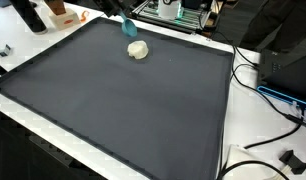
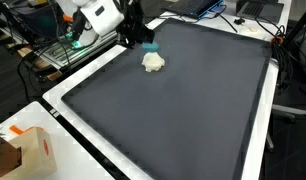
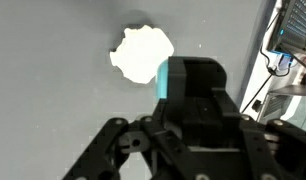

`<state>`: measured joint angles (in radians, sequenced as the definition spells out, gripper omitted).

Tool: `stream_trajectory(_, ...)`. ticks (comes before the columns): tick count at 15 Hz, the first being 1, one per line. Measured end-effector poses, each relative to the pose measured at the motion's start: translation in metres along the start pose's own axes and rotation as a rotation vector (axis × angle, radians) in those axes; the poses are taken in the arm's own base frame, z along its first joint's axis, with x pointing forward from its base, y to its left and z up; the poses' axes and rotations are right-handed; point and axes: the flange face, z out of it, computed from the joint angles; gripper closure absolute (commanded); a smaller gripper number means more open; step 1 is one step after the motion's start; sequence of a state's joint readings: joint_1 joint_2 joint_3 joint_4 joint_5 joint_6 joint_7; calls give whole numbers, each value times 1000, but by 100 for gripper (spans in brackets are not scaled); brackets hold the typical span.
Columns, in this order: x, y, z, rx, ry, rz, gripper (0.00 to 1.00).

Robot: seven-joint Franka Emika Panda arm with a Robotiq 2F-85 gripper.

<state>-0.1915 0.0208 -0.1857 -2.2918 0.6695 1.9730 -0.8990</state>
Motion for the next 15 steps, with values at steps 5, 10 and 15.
stream_trajectory(5, 11, -60, -25, -176, -55, -21, 75)
stream_trajectory(10, 16, -106, -37, -355, -104, -20, 75)
stream_trajectory(15, 22, -136, -40, -498, -130, -26, 75)
